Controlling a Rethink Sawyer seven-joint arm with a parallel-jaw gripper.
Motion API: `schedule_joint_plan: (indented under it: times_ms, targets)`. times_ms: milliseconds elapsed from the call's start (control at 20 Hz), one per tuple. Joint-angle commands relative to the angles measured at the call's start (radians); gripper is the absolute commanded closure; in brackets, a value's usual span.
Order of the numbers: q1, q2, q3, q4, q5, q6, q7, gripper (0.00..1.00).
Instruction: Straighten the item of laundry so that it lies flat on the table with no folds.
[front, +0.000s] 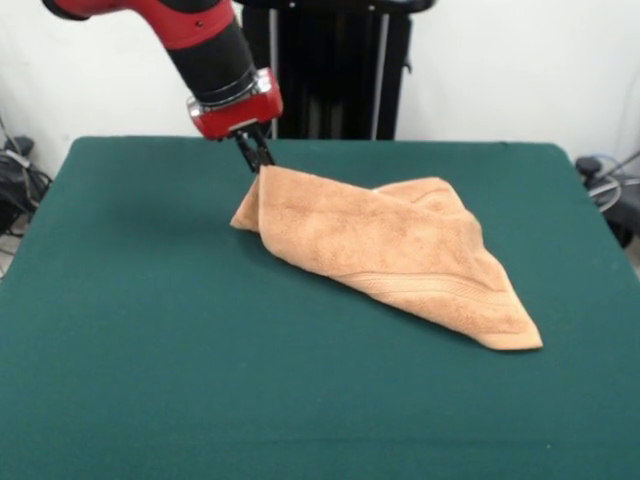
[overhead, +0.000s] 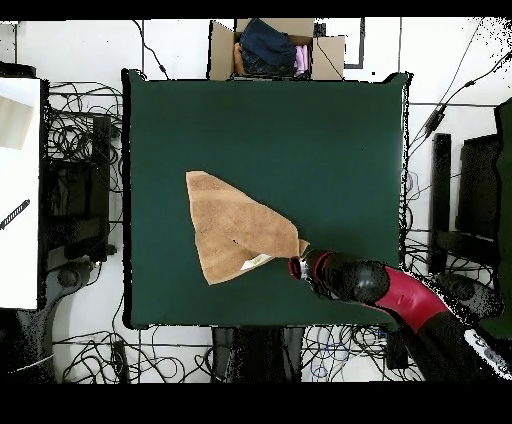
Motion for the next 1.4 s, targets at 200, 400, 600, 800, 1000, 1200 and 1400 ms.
schedule_joint_plan:
  times_ms: [200, 400, 600, 800, 1000, 1200, 1400]
  targets:
    - [-0.018, -0.001, 0.084, -0.107, 0.001, 0.119, -0.032, 1.0]
    - [-0.023, -0.001, 0.089, -0.116, -0.001, 0.137, -0.038, 1.0]
    - [-0.031, 0.003, 0.095, -0.13, 0.001, 0.164, -0.053, 1.0]
    - [-0.049, 0.022, 0.107, -0.156, 0.005, 0.206, -0.08, 1.0]
    - [-0.066, 0.042, 0.121, -0.198, 0.003, 0.265, -0.117, 1.0]
    - [-0.084, 0.062, 0.136, -0.232, -0.001, 0.315, -0.14, 1.0]
    - [-0.104, 0.085, 0.151, -0.266, -0.006, 0.364, -0.164, 1.0]
